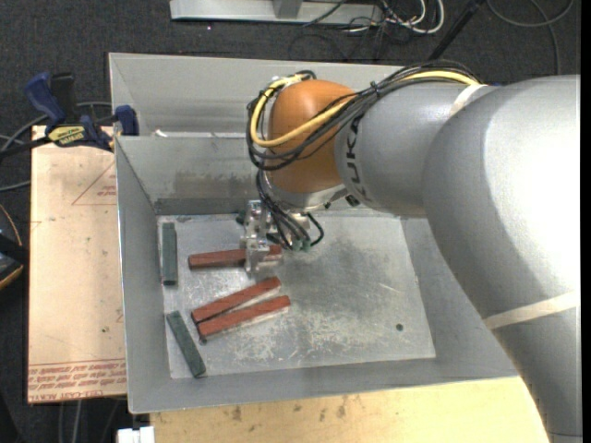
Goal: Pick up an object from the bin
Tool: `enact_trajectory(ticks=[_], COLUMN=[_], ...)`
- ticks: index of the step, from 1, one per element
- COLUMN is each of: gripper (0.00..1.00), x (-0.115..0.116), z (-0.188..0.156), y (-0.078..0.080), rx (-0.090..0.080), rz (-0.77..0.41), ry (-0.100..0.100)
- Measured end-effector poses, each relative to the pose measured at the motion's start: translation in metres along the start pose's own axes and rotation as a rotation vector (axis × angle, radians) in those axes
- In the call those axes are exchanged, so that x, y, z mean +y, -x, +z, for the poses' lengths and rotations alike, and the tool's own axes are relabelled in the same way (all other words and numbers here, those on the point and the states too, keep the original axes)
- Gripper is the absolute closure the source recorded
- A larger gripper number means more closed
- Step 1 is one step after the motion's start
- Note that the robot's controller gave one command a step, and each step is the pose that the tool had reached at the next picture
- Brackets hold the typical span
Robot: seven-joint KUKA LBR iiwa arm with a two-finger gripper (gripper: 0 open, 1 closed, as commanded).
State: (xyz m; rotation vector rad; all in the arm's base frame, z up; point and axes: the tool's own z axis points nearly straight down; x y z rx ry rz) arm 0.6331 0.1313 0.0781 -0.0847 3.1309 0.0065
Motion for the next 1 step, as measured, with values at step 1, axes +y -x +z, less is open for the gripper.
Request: enact_trajectory(ticks=[1], gripper=[1.0], x=[-0.0072], z=[-0.1425], y=[0.0208], rx=[0.005], rz=[-0.018], ry=[-0.003])
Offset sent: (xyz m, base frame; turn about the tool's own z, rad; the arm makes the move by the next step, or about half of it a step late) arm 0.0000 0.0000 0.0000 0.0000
